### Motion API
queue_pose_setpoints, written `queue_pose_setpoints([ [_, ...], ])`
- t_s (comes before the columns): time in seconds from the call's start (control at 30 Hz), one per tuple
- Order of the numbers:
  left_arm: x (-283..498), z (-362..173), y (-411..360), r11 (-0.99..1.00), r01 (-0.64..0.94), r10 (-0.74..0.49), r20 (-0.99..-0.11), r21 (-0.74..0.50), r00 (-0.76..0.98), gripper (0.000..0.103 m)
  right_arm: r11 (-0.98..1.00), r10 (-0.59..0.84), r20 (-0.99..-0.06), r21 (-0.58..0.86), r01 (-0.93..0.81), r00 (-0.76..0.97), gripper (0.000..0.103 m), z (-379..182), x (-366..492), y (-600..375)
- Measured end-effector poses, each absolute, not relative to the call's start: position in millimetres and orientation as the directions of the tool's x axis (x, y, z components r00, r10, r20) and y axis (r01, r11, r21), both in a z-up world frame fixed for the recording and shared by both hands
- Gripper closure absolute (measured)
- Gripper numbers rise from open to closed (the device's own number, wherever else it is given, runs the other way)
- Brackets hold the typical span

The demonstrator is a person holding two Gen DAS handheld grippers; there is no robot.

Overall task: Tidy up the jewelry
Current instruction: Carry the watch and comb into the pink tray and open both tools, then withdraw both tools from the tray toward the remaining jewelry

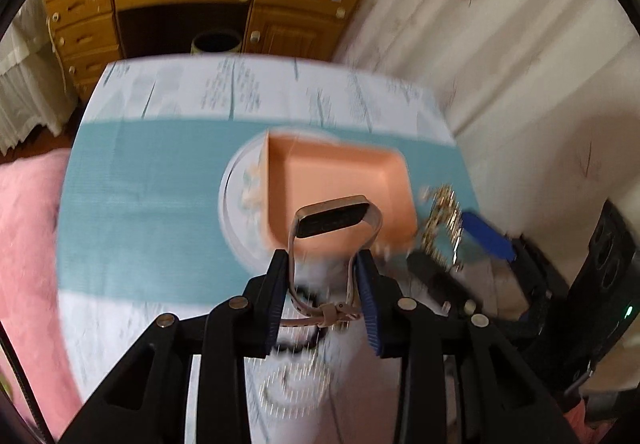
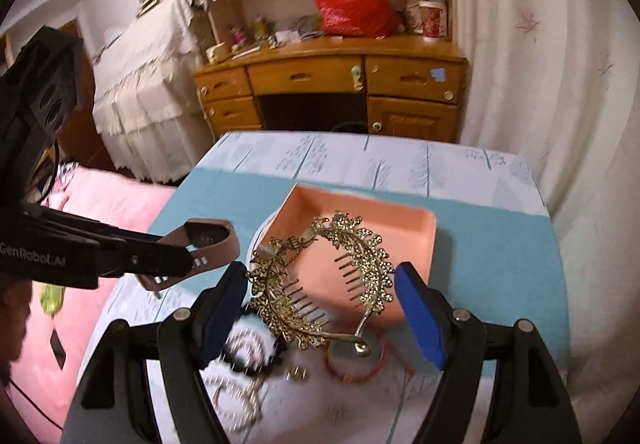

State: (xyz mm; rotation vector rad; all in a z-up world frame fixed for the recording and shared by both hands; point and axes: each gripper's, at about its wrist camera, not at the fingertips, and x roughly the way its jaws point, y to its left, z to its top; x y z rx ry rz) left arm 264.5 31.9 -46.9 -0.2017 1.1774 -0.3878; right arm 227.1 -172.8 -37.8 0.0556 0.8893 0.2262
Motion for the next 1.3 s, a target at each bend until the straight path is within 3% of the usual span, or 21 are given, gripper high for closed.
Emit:
queue_pose_setpoints([
  [0.3, 303.2, -97.9, 10.1, 0.883, 0.252, -0.469, -0.736, -0.395, 0.488, 0.069, 0.979, 0.205, -0.706, 0.141, -0.15, 0.678, 0.027, -80.1, 251.7, -184.7],
  [0.4, 312.8, -118.3, 3.0, 0.898, 0.213, -0.439, -0.768, -0.384, 0.466, 0.069, 0.981, 0.192, -0.722, 0.159, -0.111, 0.665, 0.027, -102.5, 261.2, -191.0],
  [0.47, 318.4, -126.8, 1.1, 0.901, 0.189, -0.433, -0.777, -0.391, 0.457, 0.058, 0.981, 0.191, -0.739, 0.17, -0.096, 0.646, 0.027, -113.3, 264.3, -194.0],
  [0.5, 320.2, -129.1, 1.1, 0.908, 0.169, -0.417, -0.789, -0.383, 0.451, 0.045, 0.983, 0.181, -0.746, 0.164, -0.087, 0.641, 0.026, -116.4, 265.7, -195.4],
  [0.7, 322.6, -127.6, 8.6, 0.92, 0.133, -0.387, -0.8, -0.369, 0.458, 0.031, 0.989, 0.138, -0.763, 0.146, -0.04, 0.631, 0.026, -119.9, 268.9, -198.6],
  [1.03, 299.5, -121.4, 33.5, 0.946, 0.078, -0.313, -0.828, -0.314, 0.466, 0.023, 0.991, 0.132, -0.751, 0.124, -0.057, 0.647, 0.025, -108.5, 248.5, -192.3],
  [1.3, 247.8, -132.6, 56.1, 0.973, 0.03, -0.223, -0.896, -0.229, 0.384, 0.023, 0.979, 0.161, -0.808, 0.204, 0.013, 0.567, 0.025, -114.0, 201.9, -203.1],
])
